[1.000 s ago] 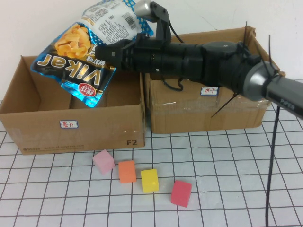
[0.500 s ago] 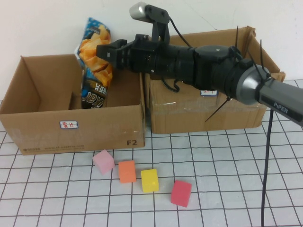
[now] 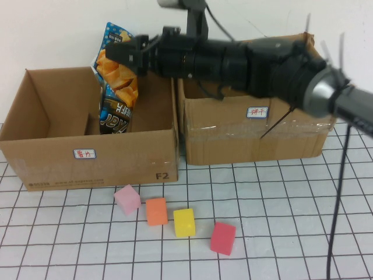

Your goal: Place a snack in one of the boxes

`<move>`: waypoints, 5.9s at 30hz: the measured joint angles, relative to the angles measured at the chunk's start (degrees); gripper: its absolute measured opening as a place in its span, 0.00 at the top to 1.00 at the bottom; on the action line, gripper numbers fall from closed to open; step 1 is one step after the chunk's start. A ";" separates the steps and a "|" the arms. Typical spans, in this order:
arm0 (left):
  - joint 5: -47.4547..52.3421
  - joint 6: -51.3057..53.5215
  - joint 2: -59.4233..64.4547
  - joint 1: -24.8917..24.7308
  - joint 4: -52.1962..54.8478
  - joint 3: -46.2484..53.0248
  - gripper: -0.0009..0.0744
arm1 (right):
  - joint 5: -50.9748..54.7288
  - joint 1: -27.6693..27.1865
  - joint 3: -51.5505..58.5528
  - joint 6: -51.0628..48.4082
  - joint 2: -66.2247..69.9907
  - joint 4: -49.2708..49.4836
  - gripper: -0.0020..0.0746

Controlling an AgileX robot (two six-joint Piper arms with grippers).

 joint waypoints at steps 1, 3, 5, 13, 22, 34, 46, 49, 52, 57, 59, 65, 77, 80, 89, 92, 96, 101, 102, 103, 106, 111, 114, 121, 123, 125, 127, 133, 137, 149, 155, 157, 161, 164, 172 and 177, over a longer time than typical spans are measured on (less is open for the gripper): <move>0.00 0.00 0.00 0.00 -0.02 0.00 0.99 | 0.36 0.00 0.00 0.45 -0.67 -1.32 0.52; 0.00 0.00 0.00 0.00 0.09 0.00 0.99 | 1.19 0.00 0.00 1.96 -2.45 -5.02 0.61; 0.00 0.00 0.00 0.00 0.09 0.00 0.99 | 1.84 0.00 -0.11 3.05 -3.77 -8.25 0.71; 0.00 0.00 0.00 0.00 0.17 0.00 0.99 | 2.95 0.13 -0.34 5.87 -5.14 -22.34 0.96; 0.00 -1.80 0.00 0.00 0.17 0.00 0.99 | -7.54 4.48 -0.34 4.69 -0.63 -32.55 0.97; 0.00 -3.64 0.00 0.00 -0.52 0.00 0.99 | -15.41 6.21 -0.95 4.16 4.83 -35.94 0.97; 0.00 -3.86 0.00 0.00 -1.34 0.00 0.99 | -7.13 7.28 -8.54 1.97 9.65 -36.16 0.97; 0.00 -3.86 0.00 0.00 -1.34 0.00 0.99 | -7.35 7.41 -10.29 1.71 9.65 -36.16 0.97; 0.00 -3.86 0.00 0.00 -1.34 0.00 0.99 | -9.32 7.41 -11.23 1.60 9.65 -36.16 0.97; 0.00 -4.37 0.00 0.00 -1.47 0.00 0.99 | -10.82 7.41 -11.32 1.60 9.65 -36.61 0.97; 0.00 -4.75 0.00 0.00 -1.47 0.00 0.99 | -10.44 7.41 -11.45 2.25 9.65 -38.11 0.97; 0.00 -9.94 0.00 0.00 -1.47 0.00 0.99 | -3.26 7.41 -11.45 15.99 6.46 -54.01 0.97; -8.43 -13.74 18.06 0.00 1.33 -0.10 0.99 | 19.72 7.40 -8.55 53.04 -14.52 -102.98 0.97; -11.10 -15.87 24.33 0.45 2.66 -2.31 0.99 | 21.50 7.31 -4.10 55.27 -19.67 -104.98 0.97; -13.48 -13.56 43.38 9.92 0.80 -15.55 0.99 | 19.48 7.29 20.79 60.59 -37.71 -107.53 0.97; -13.94 -5.66 48.88 12.99 -8.72 -19.08 0.99 | 17.89 7.29 27.93 63.30 -44.63 -109.49 0.97; -14.62 5.31 56.60 13.72 -19.98 -23.39 0.99 | 17.23 7.29 34.63 65.96 -52.14 -111.01 0.97; -15.21 10.70 65.29 13.72 -24.82 -28.88 0.99 | 18.60 7.29 39.42 68.02 -57.86 -112.77 0.97; -15.21 10.81 66.65 13.72 -24.82 -29.75 0.99 | 19.28 7.29 40.06 68.14 -58.66 -113.10 0.97; -15.26 10.94 67.62 13.72 -24.82 -30.30 0.99 | 19.98 7.29 40.58 68.34 -59.34 -113.38 0.97; -15.38 11.26 70.29 13.72 -24.63 -31.22 0.99 | 21.05 7.29 41.54 68.53 -60.77 -113.90 0.97; -15.38 11.78 73.32 13.72 -21.99 -31.44 0.99 | 21.15 7.29 41.90 68.64 -61.83 -114.40 0.97; -15.20 11.78 74.95 13.72 -16.59 -31.44 0.99 | 21.04 7.29 42.12 68.70 -61.83 -114.43 0.97; -9.61 -3.80 76.41 13.72 10.47 -31.70 0.99 | 21.04 7.29 42.29 68.78 -61.83 -114.43 0.97; -6.61 -11.70 76.41 13.72 19.34 -32.63 0.99 | 21.04 7.29 42.29 68.78 -61.83 -114.43 0.97; -4.20 -16.15 76.41 13.72 24.42 -34.00 0.99 | 21.04 7.29 42.29 68.84 -61.83 -114.43 0.97; -2.53 -17.60 76.28 13.94 25.70 -35.02 0.99 | 20.81 7.29 42.29 68.84 -61.83 -114.43 0.97; -3.05 -16.15 71.14 13.92 17.80 -35.71 0.99 | 20.61 7.29 42.29 68.84 -61.83 -116.21 0.97; -3.26 -14.49 66.19 13.92 13.34 -35.95 0.99 | 21.65 7.29 42.29 68.84 -62.24 -117.41 0.97; -4.41 -3.29 46.03 13.92 -4.74 -29.76 0.99 | 21.82 7.29 54.23 69.99 -75.01 -118.33 0.97; -12.01 4.63 31.14 13.92 -11.72 -14.30 0.99 | 14.71 7.29 66.99 71.06 -82.27 -114.20 0.97; -14.59 5.24 25.49 13.92 -12.14 -8.79 0.99 | 12.20 7.29 71.33 71.28 -84.96 -113.34 0.97; -20.21 5.76 15.51 13.92 -12.23 2.45 0.99 | 8.55 7.29 78.37 71.41 -89.93 -112.00 0.97; -25.69 6.17 8.92 13.92 -12.39 11.07 0.99 | 7.11 7.29 82.22 71.41 -92.85 -111.21 0.97; -35.67 7.56 -3.09 13.92 -12.50 27.37 0.99 | 6.06 7.29 87.34 71.41 -94.55 -111.04 0.97; -36.18 7.56 -4.03 13.92 -12.50 30.30 0.99 | 5.84 7.29 87.44 71.62 -94.55 -111.04 0.97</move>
